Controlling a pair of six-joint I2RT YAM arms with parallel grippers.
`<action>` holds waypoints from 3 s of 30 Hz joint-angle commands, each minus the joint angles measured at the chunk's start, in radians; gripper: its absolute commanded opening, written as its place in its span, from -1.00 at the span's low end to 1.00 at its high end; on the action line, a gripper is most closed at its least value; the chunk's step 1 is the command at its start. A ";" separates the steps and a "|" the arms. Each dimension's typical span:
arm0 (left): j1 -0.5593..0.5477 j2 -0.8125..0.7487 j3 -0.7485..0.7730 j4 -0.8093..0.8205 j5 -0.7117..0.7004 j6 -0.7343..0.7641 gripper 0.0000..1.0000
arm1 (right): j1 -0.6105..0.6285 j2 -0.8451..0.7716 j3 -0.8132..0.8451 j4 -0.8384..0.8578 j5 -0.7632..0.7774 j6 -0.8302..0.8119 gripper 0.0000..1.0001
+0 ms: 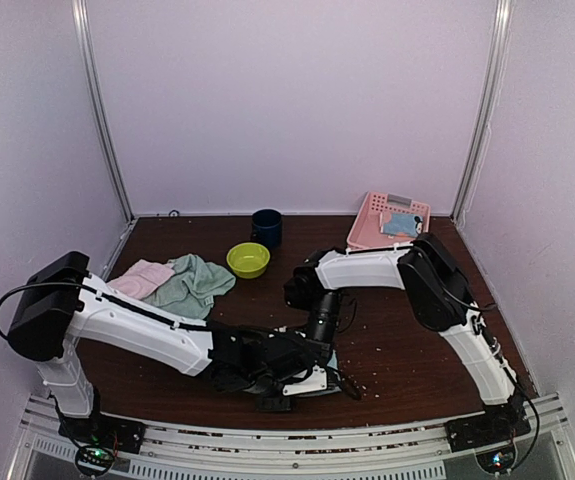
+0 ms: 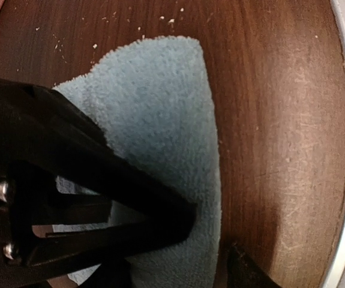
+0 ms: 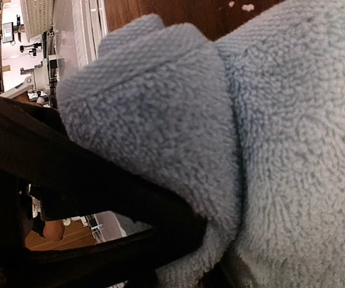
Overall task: Roll the towels
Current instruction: Roll the towel at the center of the board.
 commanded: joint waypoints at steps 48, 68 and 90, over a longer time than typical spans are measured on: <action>0.205 0.269 0.189 -0.123 0.755 -0.021 -0.53 | -0.258 -0.455 0.085 0.305 0.269 0.147 -0.37; 0.331 0.585 0.428 -0.342 1.179 -0.150 -0.67 | 0.142 -1.096 -0.695 0.510 0.472 -0.059 -0.09; 0.332 0.576 0.429 -0.334 1.151 -0.183 -0.53 | 0.434 -0.929 -1.088 1.039 1.066 0.064 0.55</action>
